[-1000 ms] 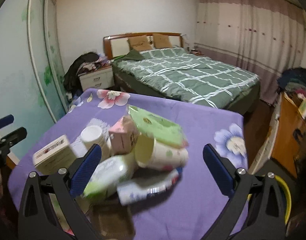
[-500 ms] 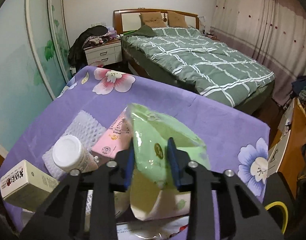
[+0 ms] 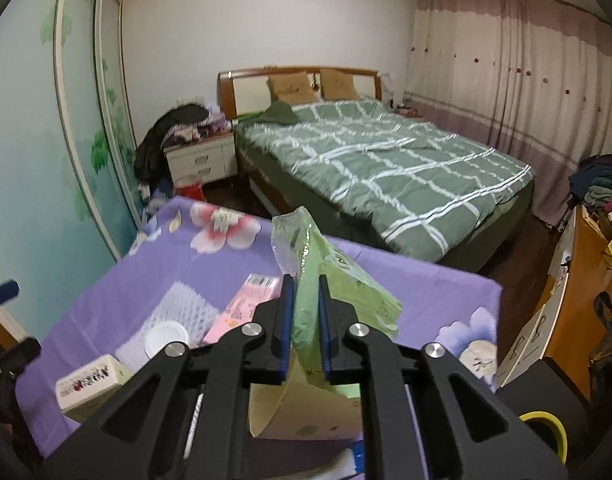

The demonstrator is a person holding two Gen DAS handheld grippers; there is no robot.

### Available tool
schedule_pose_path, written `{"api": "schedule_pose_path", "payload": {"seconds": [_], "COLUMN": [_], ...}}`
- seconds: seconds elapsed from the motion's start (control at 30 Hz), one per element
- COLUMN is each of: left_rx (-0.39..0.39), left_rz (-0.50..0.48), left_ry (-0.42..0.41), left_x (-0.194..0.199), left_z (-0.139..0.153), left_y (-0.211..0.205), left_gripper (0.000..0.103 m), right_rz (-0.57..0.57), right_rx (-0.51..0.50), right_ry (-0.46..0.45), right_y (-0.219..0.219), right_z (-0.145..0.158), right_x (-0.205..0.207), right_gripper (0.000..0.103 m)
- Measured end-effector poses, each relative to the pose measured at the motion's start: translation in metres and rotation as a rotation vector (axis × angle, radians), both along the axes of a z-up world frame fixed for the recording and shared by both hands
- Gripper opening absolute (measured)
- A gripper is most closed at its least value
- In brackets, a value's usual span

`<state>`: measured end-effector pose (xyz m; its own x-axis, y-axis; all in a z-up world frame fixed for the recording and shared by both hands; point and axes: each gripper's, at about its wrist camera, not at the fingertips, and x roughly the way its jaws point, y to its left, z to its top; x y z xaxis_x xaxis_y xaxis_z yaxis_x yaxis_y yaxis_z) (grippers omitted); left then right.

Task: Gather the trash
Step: 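Carry the green bag over the yellow-rimmed bin and open the right gripper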

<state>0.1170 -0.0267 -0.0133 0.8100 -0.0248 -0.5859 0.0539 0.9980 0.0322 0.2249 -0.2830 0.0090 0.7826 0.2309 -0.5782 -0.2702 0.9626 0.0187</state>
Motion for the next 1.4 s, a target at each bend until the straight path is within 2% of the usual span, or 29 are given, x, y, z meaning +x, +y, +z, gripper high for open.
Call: {"api": "schedule_pose_path", "payload": {"seconds": [0.23,0.4,0.57,0.73,0.93,1.13,1.33,1.4], "left_rx": [0.002,0.003,0.004,0.027,0.037,0.055,0.051,0.056], "left_rz": [-0.042,-0.080,-0.117,-0.139,-0.141,-0.125,-0.126,-0.128], "left_ry": [-0.003,-0.005,-0.006,-0.002,0.009,0.033,0.057,0.060], "left_x": [-0.013,-0.022,-0.032,-0.040,-0.044,-0.043,-0.038,-0.036], "left_z": [0.005,0.008,0.009,0.008,0.005,-0.002,-0.008,-0.010], "left_y": [-0.013,-0.028,-0.045,-0.063,-0.075,-0.079,-0.079,-0.081], "left_gripper": [0.099,0.099,0.099,0.099,0.099,0.099,0.099,0.099], "right_rz": [-0.042,-0.132,-0.258,-0.412,-0.540,-0.582,-0.603,-0.606], "right_rx": [0.057,0.047,0.080,0.104,0.109,0.133,0.142,0.147], "right_ry": [-0.054,-0.063,-0.015,0.062,0.151,0.226,0.253,0.250], "right_y": [-0.035,-0.073,-0.131,-0.190,-0.244,-0.266,-0.274,-0.275], "right_z": [0.024,0.019,-0.009,-0.051,-0.099,-0.138,-0.150,-0.151], "right_x": [-0.027,-0.053,-0.077,-0.097,-0.102,-0.099,-0.097,-0.098], "right_gripper": [0.011,0.011,0.011,0.011,0.013,0.013,0.016,0.023]}}
